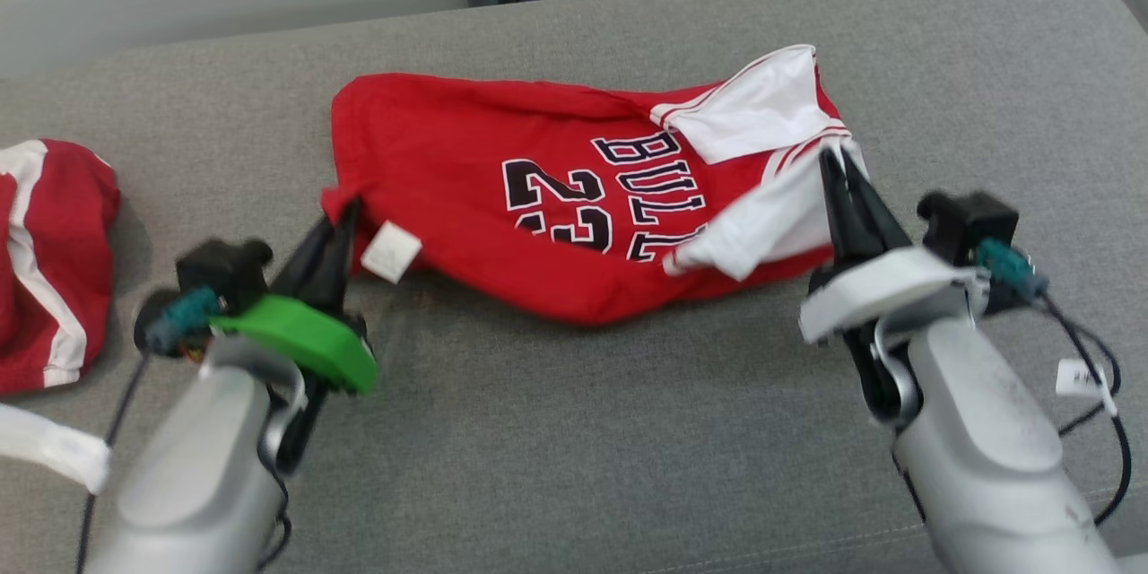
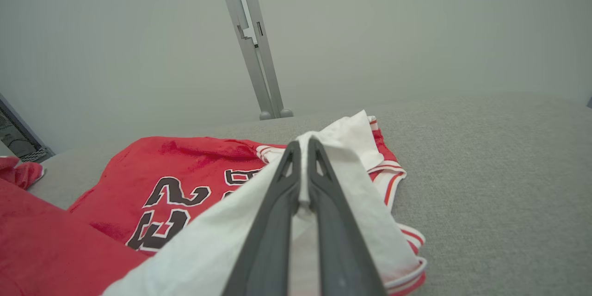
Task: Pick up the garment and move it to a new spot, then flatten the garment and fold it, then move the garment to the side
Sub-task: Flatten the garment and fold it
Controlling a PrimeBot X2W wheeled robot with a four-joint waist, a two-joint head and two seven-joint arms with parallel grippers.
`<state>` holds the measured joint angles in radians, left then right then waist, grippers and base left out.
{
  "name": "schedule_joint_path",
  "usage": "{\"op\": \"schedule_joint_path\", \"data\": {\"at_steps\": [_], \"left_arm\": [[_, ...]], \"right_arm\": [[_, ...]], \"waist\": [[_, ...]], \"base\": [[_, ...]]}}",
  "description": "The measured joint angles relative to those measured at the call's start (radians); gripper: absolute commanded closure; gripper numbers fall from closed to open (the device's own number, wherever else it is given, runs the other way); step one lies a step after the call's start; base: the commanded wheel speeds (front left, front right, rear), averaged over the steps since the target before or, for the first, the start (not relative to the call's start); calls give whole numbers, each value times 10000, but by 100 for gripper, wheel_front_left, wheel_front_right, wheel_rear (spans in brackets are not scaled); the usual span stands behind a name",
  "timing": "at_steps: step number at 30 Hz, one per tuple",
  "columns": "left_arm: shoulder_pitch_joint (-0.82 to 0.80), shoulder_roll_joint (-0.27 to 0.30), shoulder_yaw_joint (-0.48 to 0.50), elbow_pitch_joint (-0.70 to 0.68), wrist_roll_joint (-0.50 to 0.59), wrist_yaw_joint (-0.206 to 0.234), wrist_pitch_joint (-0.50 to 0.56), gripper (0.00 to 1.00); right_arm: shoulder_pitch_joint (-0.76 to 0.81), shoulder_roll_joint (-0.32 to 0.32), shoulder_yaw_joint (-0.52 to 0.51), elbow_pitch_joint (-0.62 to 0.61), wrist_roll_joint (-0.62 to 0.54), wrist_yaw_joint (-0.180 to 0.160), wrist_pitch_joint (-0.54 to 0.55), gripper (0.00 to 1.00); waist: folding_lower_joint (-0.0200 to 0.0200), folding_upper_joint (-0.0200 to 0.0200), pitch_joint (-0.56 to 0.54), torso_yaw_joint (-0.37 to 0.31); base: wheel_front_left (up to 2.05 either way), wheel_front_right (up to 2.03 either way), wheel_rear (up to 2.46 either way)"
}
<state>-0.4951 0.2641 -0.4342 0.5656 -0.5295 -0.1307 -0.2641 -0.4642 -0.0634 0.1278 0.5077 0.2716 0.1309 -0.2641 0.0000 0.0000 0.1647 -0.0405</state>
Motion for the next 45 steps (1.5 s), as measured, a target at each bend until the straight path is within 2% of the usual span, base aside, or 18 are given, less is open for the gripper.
{"op": "schedule_joint_path", "data": {"at_steps": [5,13,18,25,29,31,36,40,45], "left_arm": [[-2850,719,-533,359,-968,0,343,100],[-7335,1239,-1089,1540,-2412,0,1258,100],[-9788,1214,-1264,2368,-2997,0,1442,100],[-12018,1103,-1866,3227,-3356,0,1383,100],[-12613,1007,-2318,3260,-3540,0,1271,100],[-12633,980,-2420,3289,-3973,0,1166,100],[-12347,1317,-3235,2955,-4289,0,940,100],[-11403,1772,-3659,2476,-4959,0,546,100],[-9697,2466,-3973,1730,-5497,0,128,100]], "right_arm": [[-2947,-169,69,1037,303,0,27,100],[-8040,-477,-222,3484,993,0,631,100],[-10654,-617,-249,4805,468,0,602,100],[-13126,-688,-387,6031,-211,0,337,100],[-13782,-669,-374,6376,-393,0,186,100],[-13893,-550,-385,6489,-382,0,132,100],[-13695,-286,-33,6360,-157,2,54,100],[-12615,-186,355,5649,464,0,25,100],[-10242,-251,1110,4341,1505,0,25,100]], "waist": [[0,0,608,-143],[1,0,1795,-411],[1,0,2382,-592],[2,0,2685,-824],[2,0,2811,-823],[2,0,2907,-826],[2,0,3222,-859],[2,0,3442,-869],[2,0,3231,-844]], "base": [[0,0,0],[0,0,0],[0,0,0],[0,0,0],[0,0,0],[0,0,0],[0,0,0],[0,0,0],[0,0,0]]}}
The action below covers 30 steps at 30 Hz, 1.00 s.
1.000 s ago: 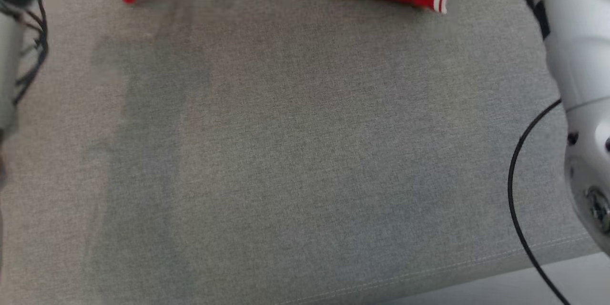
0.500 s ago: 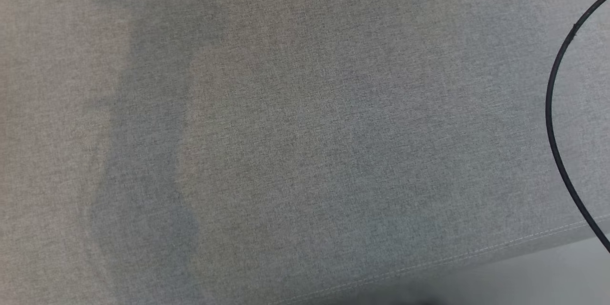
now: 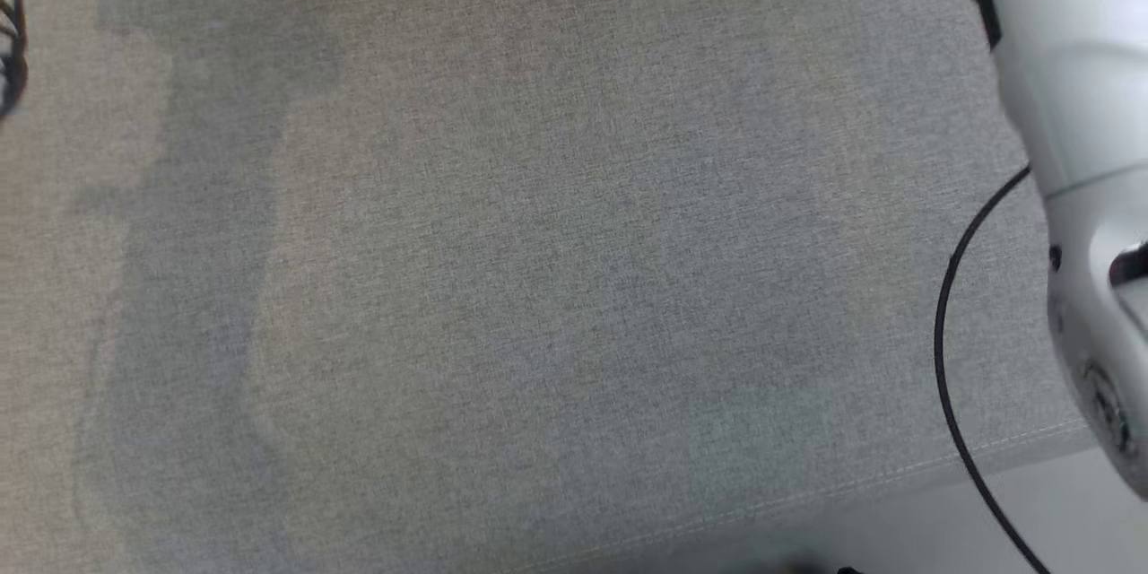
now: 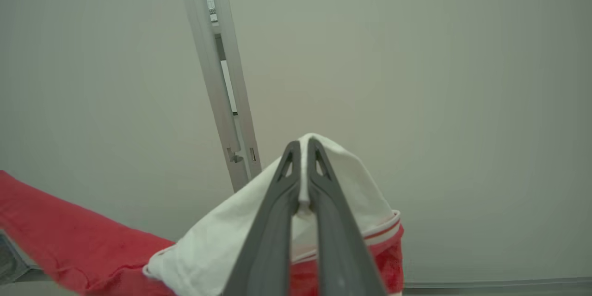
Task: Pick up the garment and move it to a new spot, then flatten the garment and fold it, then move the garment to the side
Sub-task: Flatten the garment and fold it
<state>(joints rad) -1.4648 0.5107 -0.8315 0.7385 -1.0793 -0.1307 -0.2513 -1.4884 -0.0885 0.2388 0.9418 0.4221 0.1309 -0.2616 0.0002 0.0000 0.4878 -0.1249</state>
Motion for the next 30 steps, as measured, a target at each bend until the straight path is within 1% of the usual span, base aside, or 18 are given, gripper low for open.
{"op": "schedule_joint_path", "data": {"at_steps": [3,5,8,12,16,20,22,24,30], "left_arm": [[1115,173,176,-468,-240,0,-67,100],[1862,203,644,-865,-221,0,-88,100],[3286,144,1337,-1407,272,0,-111,100],[5347,-232,2322,-2052,1035,81,-111,100],[7277,-777,3150,-2671,1632,173,-109,100],[8899,-1068,3639,-3122,2309,230,-111,100],[9558,-1267,3841,-3254,2474,251,-111,100],[10256,-1444,3994,-3346,2763,257,-111,100],[11900,-1912,4447,-3494,3097,268,-111,100]], "right_arm": [[1483,-253,447,-872,640,2,-2,100],[2446,-445,706,-1415,1005,-2,-8,100],[3942,-685,1051,-2284,1473,0,-2,100],[5849,-1022,1175,-3528,2015,0,157,100],[7762,-1252,895,-4707,2251,-2,430,100],[9537,-1137,408,-5862,2232,0,851,100],[10342,-1034,125,-6387,2119,-2,1091,100],[11240,-899,-127,-7001,1787,-2,1358,100],[13655,-382,-970,-8721,1053,-2,2272,100]], "waist": [[-1,0,-258,16],[-1,1,-434,34],[-2,0,-741,69],[-2,0,-1187,143],[-2,0,-1629,243],[-3,0,-2044,334],[-3,0,-2228,369],[-3,0,-2432,405],[-3,0,-2980,479]], "base": [[0,0,0],[0,0,0],[0,0,0],[0,0,0],[0,0,0],[0,0,0],[0,0,0],[0,0,0],[0,0,0]]}}
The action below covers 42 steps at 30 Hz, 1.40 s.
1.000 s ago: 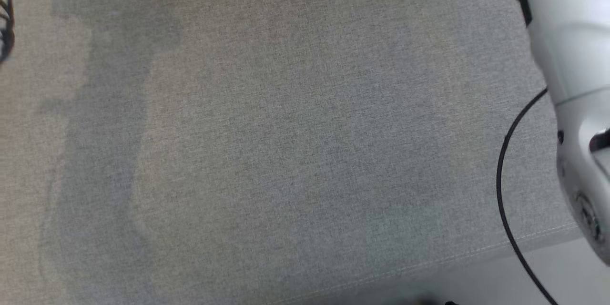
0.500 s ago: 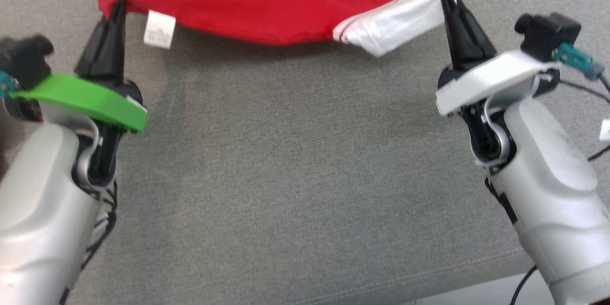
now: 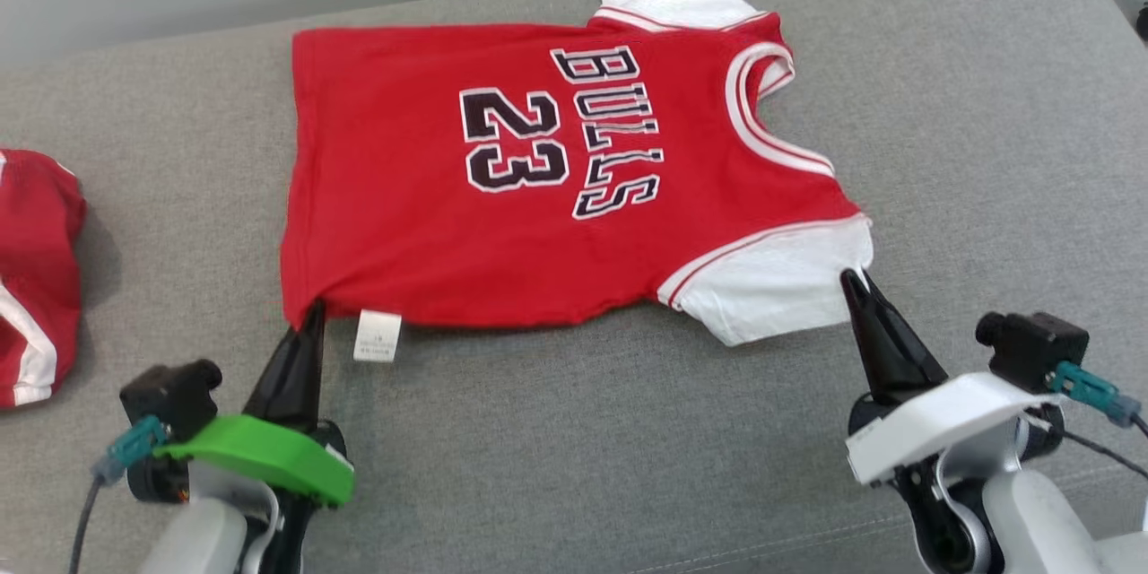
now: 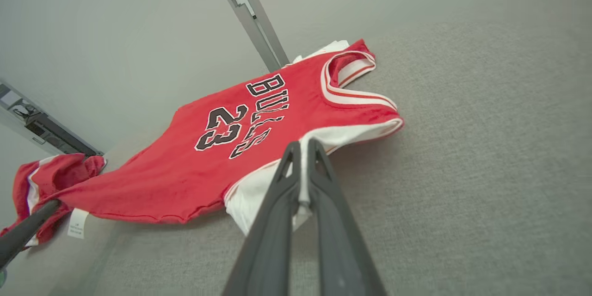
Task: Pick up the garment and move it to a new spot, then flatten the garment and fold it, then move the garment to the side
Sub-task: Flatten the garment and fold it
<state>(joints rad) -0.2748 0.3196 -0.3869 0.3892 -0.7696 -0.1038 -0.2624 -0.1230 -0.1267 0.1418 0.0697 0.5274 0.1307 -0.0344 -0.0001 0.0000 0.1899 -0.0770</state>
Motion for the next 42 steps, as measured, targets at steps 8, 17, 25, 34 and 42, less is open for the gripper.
{"op": "schedule_joint_path", "data": {"at_steps": [8,17,25,34,42], "left_arm": [[1649,-397,368,-13,420,46,0,100],[2690,-662,364,-272,815,63,-2,100],[2827,-828,-84,-10,1189,-4,-15,100],[2451,-715,-48,-136,1294,-17,-15,100],[1892,-631,-372,-288,1459,-75,251,100]], "right_arm": [[2438,535,-1083,-1797,-370,0,1333,100],[4095,746,-1799,-2857,-525,2,2587,100],[4324,759,-2075,-2428,-165,0,2702,100],[3250,763,-2148,-2153,81,0,2650,100],[1721,765,-2190,-1444,132,0,2941,100]], "waist": [[0,0,-712,0],[0,0,-882,41],[0,0,-838,220],[0,0,-923,274],[0,0,-765,354]], "base": [[0,0,0],[0,0,0],[0,0,0],[0,0,0],[0,0,0]]}}
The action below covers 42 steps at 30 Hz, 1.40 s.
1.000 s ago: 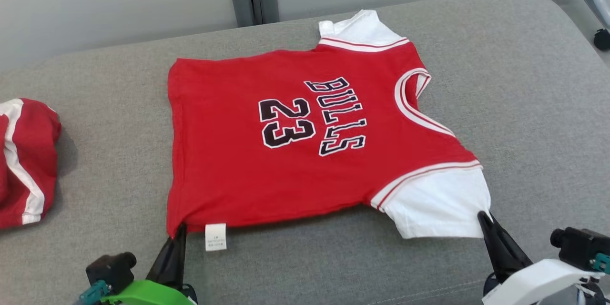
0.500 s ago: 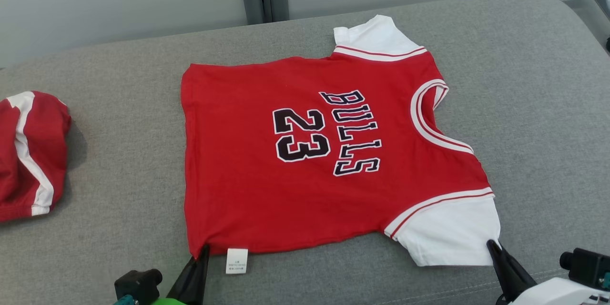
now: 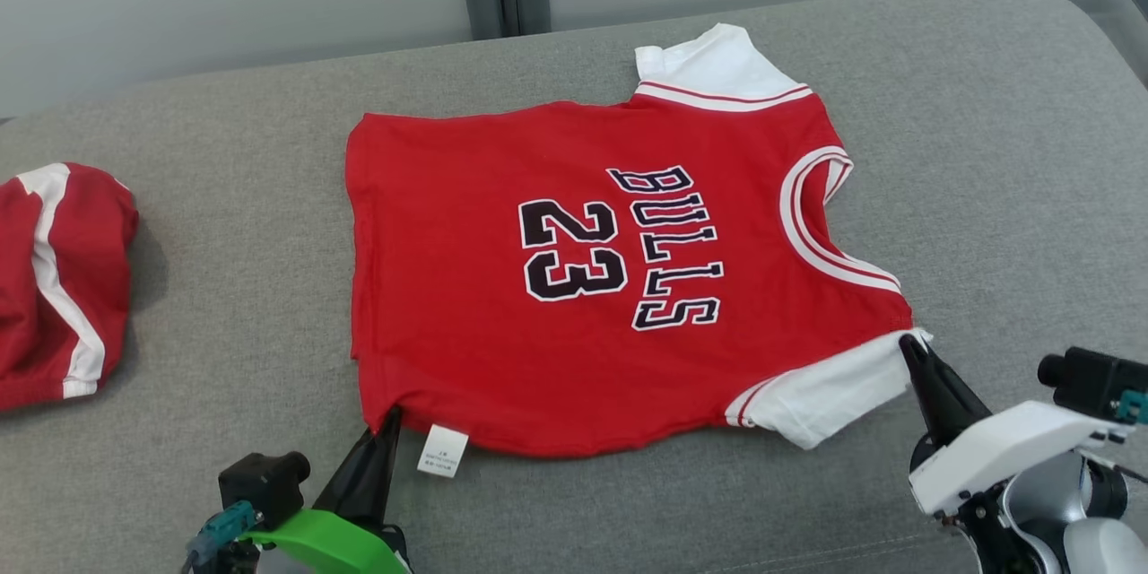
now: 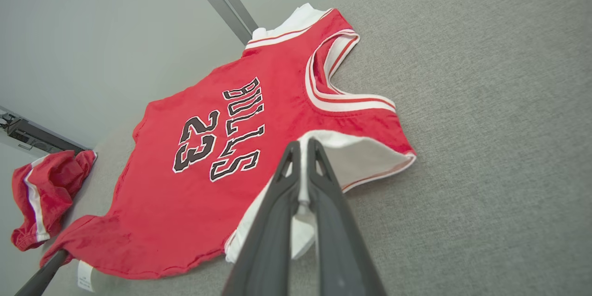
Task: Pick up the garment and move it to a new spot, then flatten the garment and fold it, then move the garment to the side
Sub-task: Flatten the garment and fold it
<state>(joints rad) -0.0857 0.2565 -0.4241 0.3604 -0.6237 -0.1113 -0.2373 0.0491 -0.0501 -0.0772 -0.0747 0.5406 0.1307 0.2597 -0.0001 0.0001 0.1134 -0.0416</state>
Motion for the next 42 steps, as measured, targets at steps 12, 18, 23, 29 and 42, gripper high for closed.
{"op": "schedule_joint_path", "data": {"at_steps": [12,18,23,29,42], "left_arm": [[-774,224,-215,38,8,-73,249,100],[-1276,291,-341,-61,12,-86,537,100],[-1751,309,-451,-69,8,-109,777,100],[-2488,347,-569,385,-94,-127,1035,100],[-3411,71,-826,1918,-150,-174,184,0]], "right_arm": [[-2849,-196,-336,2523,-6,0,382,100],[-4311,-428,-347,4174,-290,0,105,100],[-5353,-616,-255,5336,-476,0,-313,100],[-6293,-744,-73,6631,-635,0,-945,100],[-6877,-1149,955,7883,-541,0,-2989,0]], "waist": [[0,0,342,125],[0,0,520,268],[0,0,705,407],[1,0,883,598],[1,0,897,510]], "base": [[0,0,0],[0,0,0],[0,0,0],[0,0,0],[0,0,0]]}}
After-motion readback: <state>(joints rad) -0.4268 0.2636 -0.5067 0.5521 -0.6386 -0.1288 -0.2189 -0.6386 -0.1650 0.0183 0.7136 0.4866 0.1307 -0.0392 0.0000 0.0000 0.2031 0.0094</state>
